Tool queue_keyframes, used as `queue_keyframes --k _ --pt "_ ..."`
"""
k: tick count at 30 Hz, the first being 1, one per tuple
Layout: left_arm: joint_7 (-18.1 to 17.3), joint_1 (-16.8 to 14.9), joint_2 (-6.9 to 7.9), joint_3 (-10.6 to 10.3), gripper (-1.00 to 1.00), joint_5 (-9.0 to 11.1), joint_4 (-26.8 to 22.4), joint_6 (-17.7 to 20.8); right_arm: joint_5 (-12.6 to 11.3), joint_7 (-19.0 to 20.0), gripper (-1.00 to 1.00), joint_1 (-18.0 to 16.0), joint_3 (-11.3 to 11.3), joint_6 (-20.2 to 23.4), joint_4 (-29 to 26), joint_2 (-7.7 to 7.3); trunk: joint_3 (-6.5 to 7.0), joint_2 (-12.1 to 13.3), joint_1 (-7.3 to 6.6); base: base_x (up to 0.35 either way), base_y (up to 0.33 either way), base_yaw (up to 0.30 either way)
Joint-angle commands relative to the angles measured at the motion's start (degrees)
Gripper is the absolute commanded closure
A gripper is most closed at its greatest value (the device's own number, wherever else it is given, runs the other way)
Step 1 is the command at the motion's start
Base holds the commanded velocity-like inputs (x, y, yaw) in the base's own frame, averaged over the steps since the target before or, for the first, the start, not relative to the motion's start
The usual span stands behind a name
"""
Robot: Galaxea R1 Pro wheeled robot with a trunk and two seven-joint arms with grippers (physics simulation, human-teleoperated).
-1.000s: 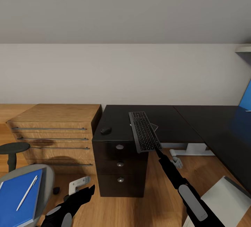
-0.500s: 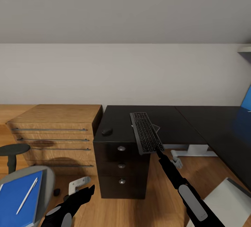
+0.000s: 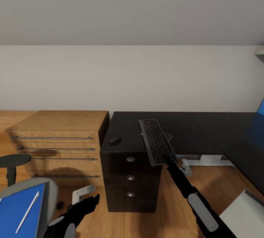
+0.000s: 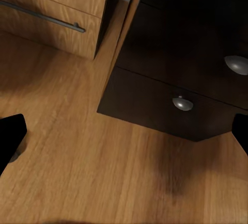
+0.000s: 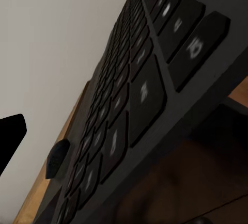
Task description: In the bedroom, organize the workspace by keeping the computer under the desk, ensuring the monitor is on the desk, placing the keyboard on the desk next to the monitor, placing the mouse on the desk next to the keyboard, moving the folder from the swivel chair onto the desk next to the mouse, stacking the notebook on top of the folder with the pen on top of the notebook, and positioning the swivel chair next to the desk.
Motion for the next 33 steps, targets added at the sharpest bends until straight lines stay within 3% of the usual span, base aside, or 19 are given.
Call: queue_keyframes --k 1,7,8,24,33 --pt "0.4 0.0 -0.04 0.0 -1.0 0.6 -0.1 0.2 -0.6 0.2 -1.0 0.0 0.2 -0.2 0.0 -0.05 -0.04 0.0 0.0 0.004 0.003 0.0" --pt "0.4 0.0 -0.04 0.0 -1.0 0.6 -0.1 0.2 -0.6 -0.6 -1.0 0.0 0.2 -0.2 0.0 -0.06 -0.04 0.0 0.0 0.002 0.001 0.0" --pt "0.4 0.0 -0.04 0.0 -1.0 0.6 -0.1 0.2 -0.6 -0.8 1.0 0.0 0.2 -0.2 0.0 -0.07 -0.04 0.0 0.0 0.0 0.0 0.0" --pt "0.5 0.0 -0.04 0.0 -1.0 0.6 -0.1 0.3 -0.5 -2.1 1.0 0.0 0.2 -0.3 -0.1 -0.08 -0.04 0.0 0.0 0.0 0.0 0.0" --pt "0.5 0.0 -0.04 0.0 -1.0 0.6 -0.1 0.3 -0.6 -2.1 1.0 0.0 0.1 -0.3 -0.3 -0.1 1.57 3.6 -1.98 0.0 0.0 0.0"
